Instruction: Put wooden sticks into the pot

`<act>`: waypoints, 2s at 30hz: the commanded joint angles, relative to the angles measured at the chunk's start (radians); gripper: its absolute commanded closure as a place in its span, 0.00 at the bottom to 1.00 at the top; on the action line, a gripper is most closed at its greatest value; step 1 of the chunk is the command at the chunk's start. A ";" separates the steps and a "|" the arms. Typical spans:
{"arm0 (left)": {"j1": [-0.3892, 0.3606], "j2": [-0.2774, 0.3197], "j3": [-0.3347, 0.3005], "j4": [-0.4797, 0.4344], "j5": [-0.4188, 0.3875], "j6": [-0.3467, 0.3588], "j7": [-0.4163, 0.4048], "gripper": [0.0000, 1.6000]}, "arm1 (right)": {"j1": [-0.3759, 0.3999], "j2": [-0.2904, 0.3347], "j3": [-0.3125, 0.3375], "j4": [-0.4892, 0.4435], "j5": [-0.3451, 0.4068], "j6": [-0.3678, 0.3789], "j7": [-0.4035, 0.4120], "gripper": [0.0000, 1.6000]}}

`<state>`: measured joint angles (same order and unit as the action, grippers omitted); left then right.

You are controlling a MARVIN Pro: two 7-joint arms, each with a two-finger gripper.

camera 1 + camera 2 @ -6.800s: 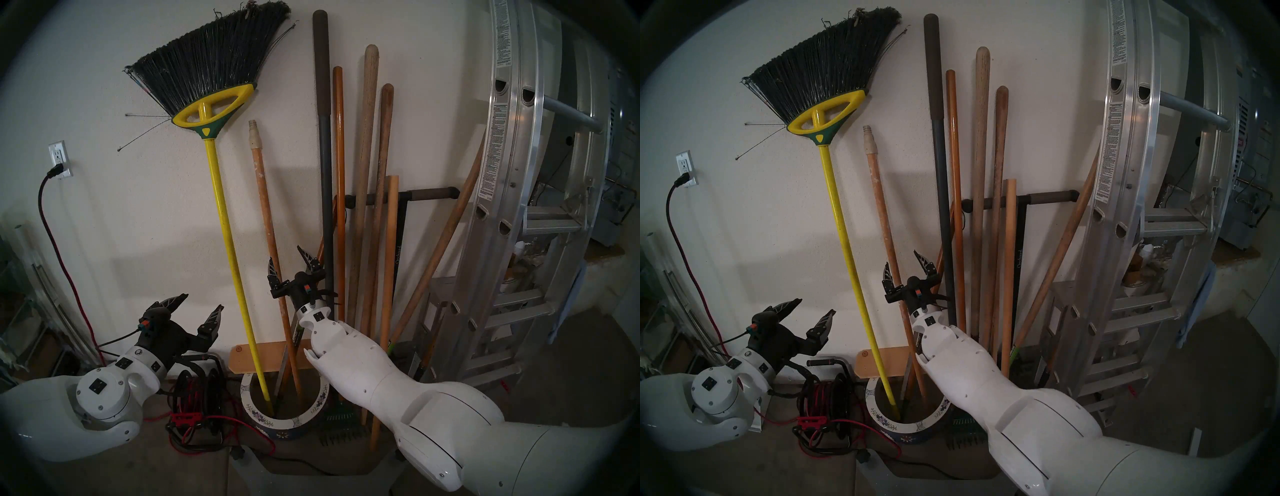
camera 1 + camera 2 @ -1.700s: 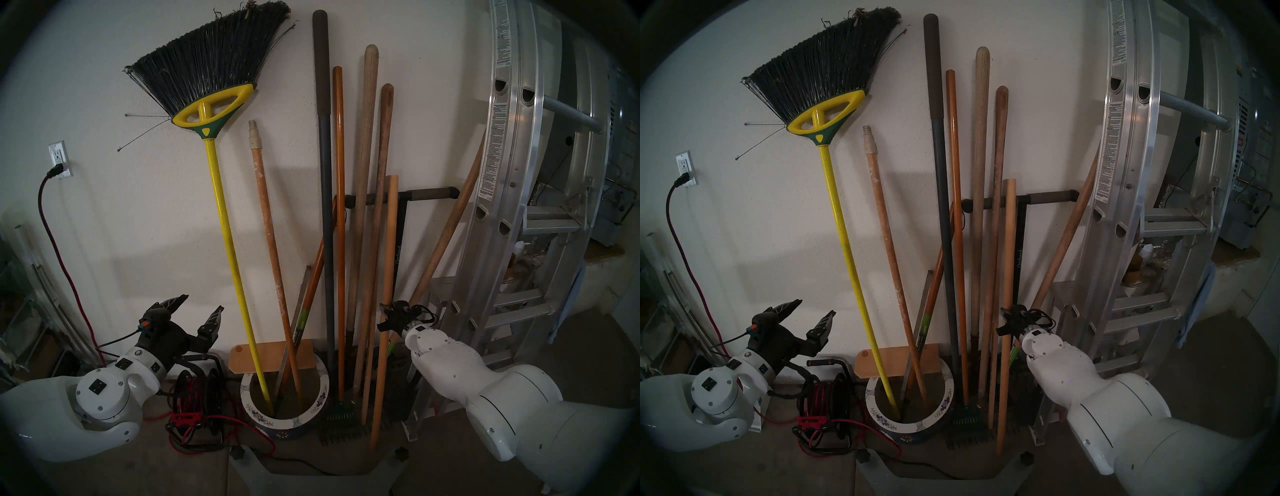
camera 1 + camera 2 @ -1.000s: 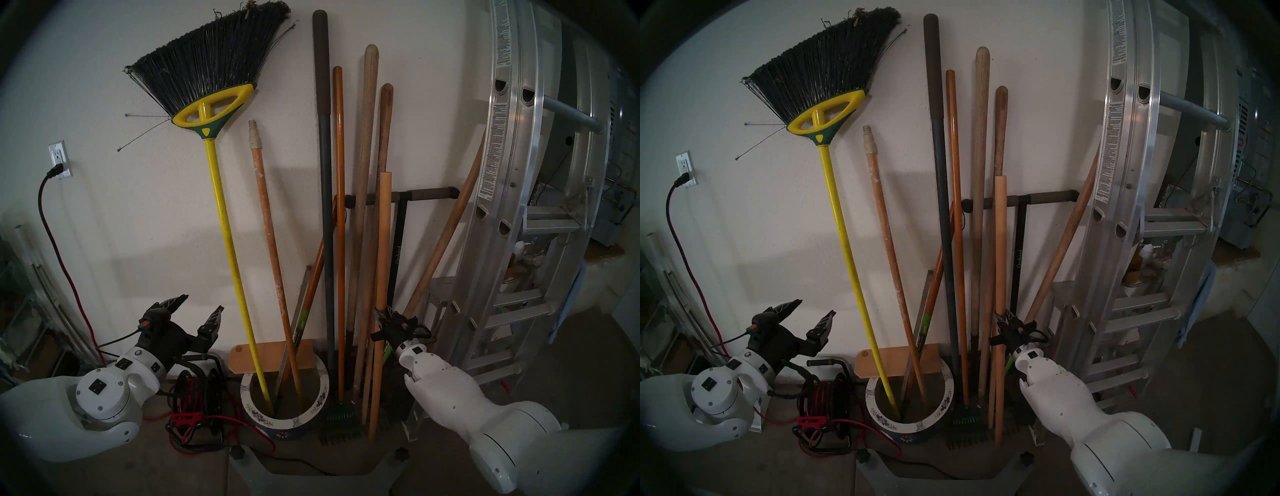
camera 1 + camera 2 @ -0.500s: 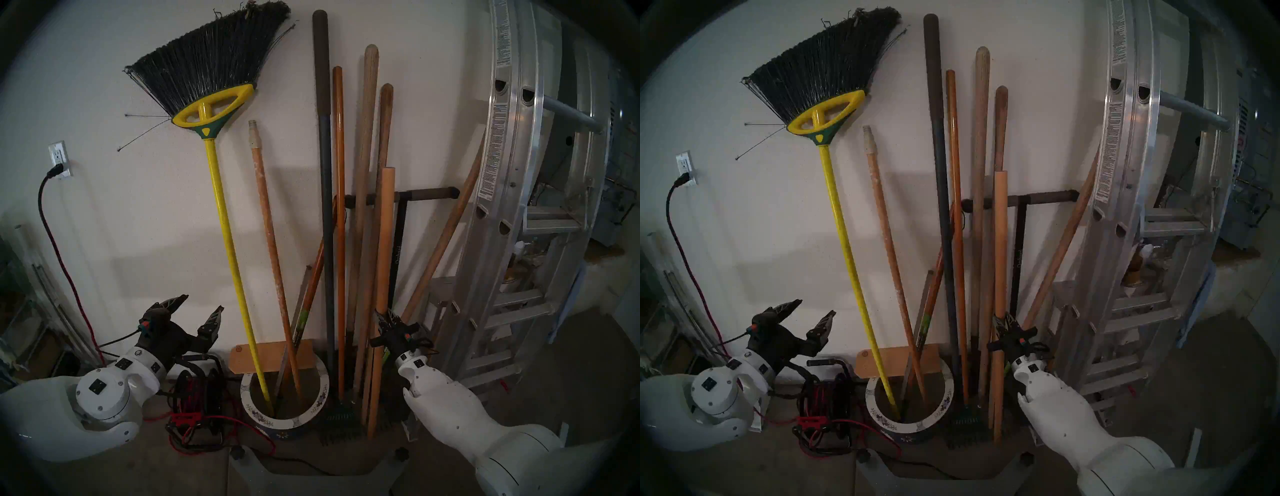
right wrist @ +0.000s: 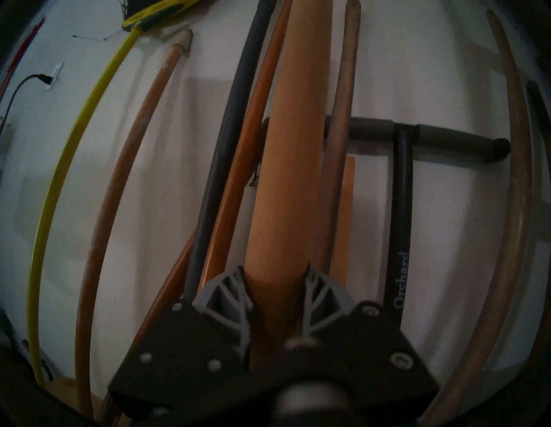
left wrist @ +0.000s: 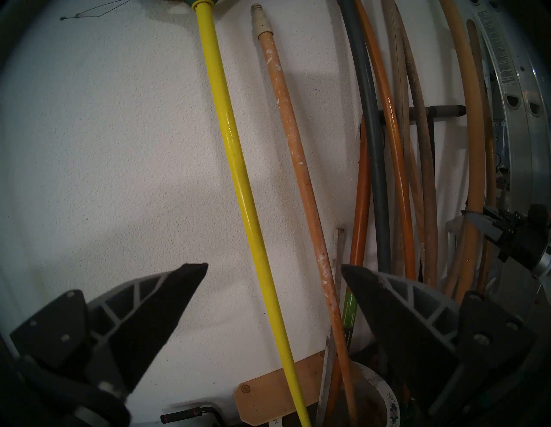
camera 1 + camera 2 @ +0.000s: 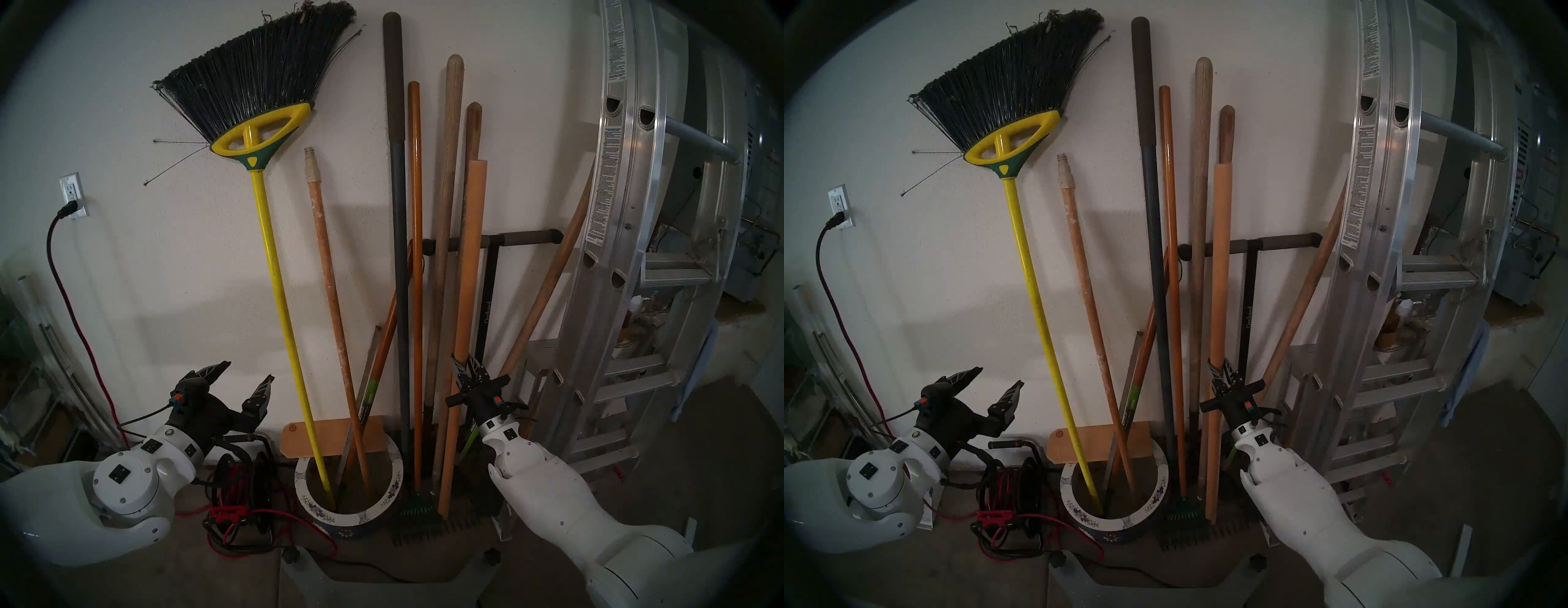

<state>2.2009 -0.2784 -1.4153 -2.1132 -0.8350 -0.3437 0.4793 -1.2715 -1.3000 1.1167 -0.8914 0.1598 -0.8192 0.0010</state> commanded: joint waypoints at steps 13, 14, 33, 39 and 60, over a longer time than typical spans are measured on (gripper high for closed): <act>-0.001 0.000 -0.001 -0.003 0.000 -0.001 0.000 0.00 | -0.070 0.032 0.013 -0.258 -0.045 -0.049 -0.025 1.00; -0.001 0.000 -0.001 -0.003 0.000 -0.001 0.000 0.00 | -0.074 0.033 0.013 -0.268 -0.048 -0.049 -0.027 1.00; -0.001 0.000 -0.001 -0.002 0.000 -0.001 0.000 0.00 | -0.133 0.040 0.024 -0.482 -0.095 -0.055 -0.047 1.00; -0.001 0.000 -0.001 -0.002 0.000 -0.001 0.000 0.00 | -0.149 0.032 0.030 -0.551 -0.103 -0.054 -0.060 1.00; -0.001 0.000 -0.001 -0.002 0.000 -0.001 0.000 0.00 | -0.184 -0.022 0.005 -0.792 -0.141 -0.031 -0.097 1.00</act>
<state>2.2009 -0.2782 -1.4152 -2.1132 -0.8351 -0.3437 0.4794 -1.4607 -1.2862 1.1373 -1.5736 0.0229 -0.8502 -0.0870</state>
